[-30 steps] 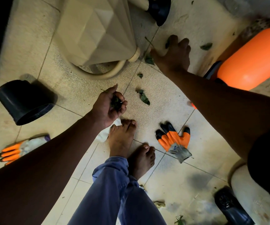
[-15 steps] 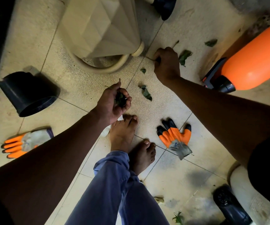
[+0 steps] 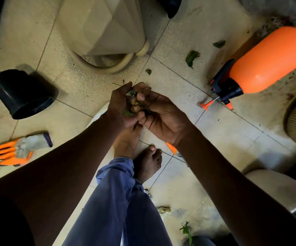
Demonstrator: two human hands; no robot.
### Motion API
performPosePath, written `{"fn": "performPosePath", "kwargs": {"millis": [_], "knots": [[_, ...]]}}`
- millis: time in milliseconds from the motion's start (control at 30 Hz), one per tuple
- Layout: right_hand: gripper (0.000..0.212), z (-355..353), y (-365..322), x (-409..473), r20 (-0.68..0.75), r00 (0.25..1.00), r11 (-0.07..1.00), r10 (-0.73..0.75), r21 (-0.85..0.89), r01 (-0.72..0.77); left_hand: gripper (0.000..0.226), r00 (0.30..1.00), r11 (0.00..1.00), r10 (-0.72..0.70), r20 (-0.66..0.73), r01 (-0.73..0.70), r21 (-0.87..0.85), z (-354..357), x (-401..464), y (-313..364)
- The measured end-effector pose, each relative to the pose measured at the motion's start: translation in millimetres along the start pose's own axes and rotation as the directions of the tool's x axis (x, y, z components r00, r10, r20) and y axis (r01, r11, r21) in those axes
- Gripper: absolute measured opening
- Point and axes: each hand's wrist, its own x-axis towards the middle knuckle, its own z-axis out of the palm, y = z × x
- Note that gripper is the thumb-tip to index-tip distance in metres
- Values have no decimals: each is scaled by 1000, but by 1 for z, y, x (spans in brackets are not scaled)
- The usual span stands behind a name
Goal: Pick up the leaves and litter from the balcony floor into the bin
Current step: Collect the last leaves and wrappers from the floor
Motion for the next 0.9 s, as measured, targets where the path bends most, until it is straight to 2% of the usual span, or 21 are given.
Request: {"fn": "performPosePath", "kwargs": {"millis": [133,200,300,367,433,500,533,567,733,900], "knots": [[32,0,11,-2,-38,999,994,-8,111,13,38,1000,996,-10,-26,8,-90,2,-2,1],[22,-6,17,3,-155,986,992,-59,103,76,35,1000,996,-7,-24,4,-95,1,-3,1],[11,-12,24,11,-382,908,984,-173,-36,172,36,1000,993,0,16,1,-118,1,-8,-2],[10,-10,32,15,-471,844,966,-256,-150,209,39,999,994,-3,36,7,-111,2,-7,-6],[10,-9,40,20,-523,754,902,-398,-371,219,41,999,996,18,29,-15,-88,3,-6,-11],[13,-7,48,24,-500,661,740,-560,-660,128,42,999,993,47,9,-46,-110,4,-5,-14],[17,-5,51,24,-462,642,653,-612,-753,81,43,998,987,61,8,-59,-146,4,-4,-17],[23,-1,52,23,-422,647,593,-635,-803,57,44,997,981,70,17,-66,-181,4,-5,-18],[63,25,51,-1,-254,759,428,-599,-903,36,47,986,973,109,124,-80,-216,-4,-9,-17],[69,33,44,-30,-54,767,234,-639,-964,127,49,965,971,92,247,-32,-235,-15,-11,-14]]}}
